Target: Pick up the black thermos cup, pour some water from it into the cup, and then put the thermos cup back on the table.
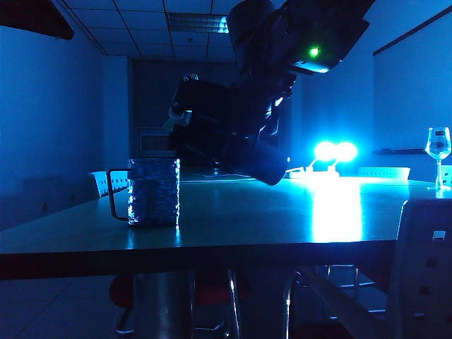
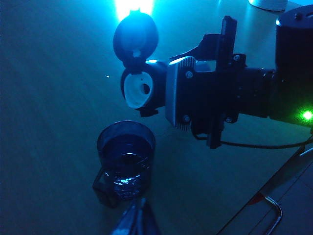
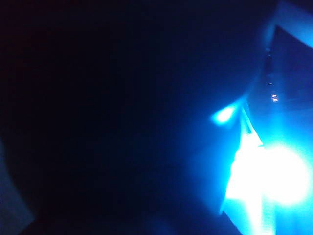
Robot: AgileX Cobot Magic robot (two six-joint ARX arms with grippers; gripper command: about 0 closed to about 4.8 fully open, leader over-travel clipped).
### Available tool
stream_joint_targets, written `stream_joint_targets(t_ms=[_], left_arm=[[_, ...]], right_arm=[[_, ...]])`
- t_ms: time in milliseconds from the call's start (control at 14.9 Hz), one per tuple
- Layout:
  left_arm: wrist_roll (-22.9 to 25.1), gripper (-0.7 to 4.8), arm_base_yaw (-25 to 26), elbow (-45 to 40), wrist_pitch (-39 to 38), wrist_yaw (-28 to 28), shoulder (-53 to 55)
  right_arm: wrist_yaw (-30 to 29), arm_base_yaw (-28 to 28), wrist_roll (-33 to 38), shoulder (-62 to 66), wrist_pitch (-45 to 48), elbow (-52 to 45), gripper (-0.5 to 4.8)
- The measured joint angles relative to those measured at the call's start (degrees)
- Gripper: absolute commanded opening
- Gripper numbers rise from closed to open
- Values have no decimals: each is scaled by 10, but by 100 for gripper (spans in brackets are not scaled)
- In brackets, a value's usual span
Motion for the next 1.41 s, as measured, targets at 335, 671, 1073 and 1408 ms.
stream_joint_targets(t_ms=[335, 671, 1073, 1408], left_arm=[[0, -7, 0, 0, 0, 0, 0], [0, -7, 0, 0, 0, 0, 0], [-1, -7, 0, 0, 0, 0, 0], [-1, -7, 0, 0, 0, 0, 0]], right_arm=[[2, 4, -74, 0, 1, 0, 191], [1, 13, -137, 0, 11, 0, 192], [2, 14, -202, 0, 12, 0, 192], [2, 14, -222, 0, 16, 0, 192]])
